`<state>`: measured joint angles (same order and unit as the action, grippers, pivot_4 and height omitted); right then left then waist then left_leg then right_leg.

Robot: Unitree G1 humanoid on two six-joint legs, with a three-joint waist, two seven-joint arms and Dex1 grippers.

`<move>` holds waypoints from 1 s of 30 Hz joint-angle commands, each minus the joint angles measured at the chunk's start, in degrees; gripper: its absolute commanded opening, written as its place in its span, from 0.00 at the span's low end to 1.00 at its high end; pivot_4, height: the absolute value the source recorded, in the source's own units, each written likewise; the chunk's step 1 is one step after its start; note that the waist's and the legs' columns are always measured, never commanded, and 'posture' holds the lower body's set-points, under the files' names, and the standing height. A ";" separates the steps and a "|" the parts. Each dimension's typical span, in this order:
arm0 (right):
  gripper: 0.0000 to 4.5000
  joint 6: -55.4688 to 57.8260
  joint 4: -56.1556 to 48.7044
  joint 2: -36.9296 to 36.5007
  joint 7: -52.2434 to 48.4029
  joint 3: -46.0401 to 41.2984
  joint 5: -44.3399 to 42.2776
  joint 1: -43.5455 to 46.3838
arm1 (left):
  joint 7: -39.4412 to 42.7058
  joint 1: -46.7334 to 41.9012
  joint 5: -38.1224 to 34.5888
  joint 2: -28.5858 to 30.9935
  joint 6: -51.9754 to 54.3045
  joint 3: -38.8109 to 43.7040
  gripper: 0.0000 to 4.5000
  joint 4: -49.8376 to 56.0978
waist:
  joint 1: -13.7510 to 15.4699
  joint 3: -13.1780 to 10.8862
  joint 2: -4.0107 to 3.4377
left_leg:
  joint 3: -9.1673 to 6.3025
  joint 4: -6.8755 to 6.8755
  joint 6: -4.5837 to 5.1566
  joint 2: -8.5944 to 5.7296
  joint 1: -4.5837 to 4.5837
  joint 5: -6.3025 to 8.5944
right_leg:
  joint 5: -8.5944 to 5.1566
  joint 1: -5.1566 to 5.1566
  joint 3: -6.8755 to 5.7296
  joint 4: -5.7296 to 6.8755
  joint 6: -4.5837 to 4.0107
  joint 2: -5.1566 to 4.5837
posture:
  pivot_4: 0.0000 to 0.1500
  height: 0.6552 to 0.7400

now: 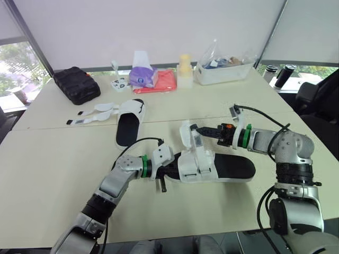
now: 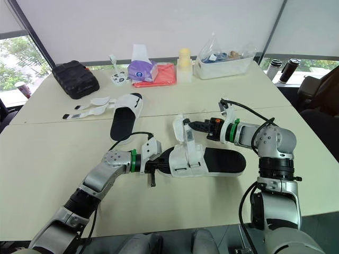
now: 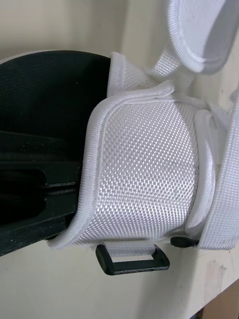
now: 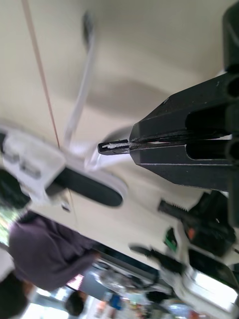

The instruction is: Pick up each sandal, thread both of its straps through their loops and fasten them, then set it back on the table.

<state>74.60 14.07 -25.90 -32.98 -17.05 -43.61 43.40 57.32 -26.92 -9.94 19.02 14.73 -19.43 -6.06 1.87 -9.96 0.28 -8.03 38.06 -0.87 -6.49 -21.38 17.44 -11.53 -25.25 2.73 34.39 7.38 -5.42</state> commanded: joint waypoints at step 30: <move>0.01 -8.22 12.38 1.40 -2.30 1.57 1.40 6.59 | -1.47 2.39 0.68 0.28 1.32 -0.45 0.00 1.67 | -2.50 0.07 -0.10 | 0.02 0.00 0.00 0.06 0.02 0.00 | 0.00 -0.04 0.05 0.13 0.00 0.06 | 1.00 1.00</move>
<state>68.36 26.21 -24.45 -34.32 -15.25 -42.77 47.47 56.07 -25.35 -9.94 19.14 15.02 -19.34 -4.39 -0.63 -9.90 0.17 -8.01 38.06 -0.88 -6.44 -21.37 17.44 -11.52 -25.30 2.78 34.54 7.38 -5.36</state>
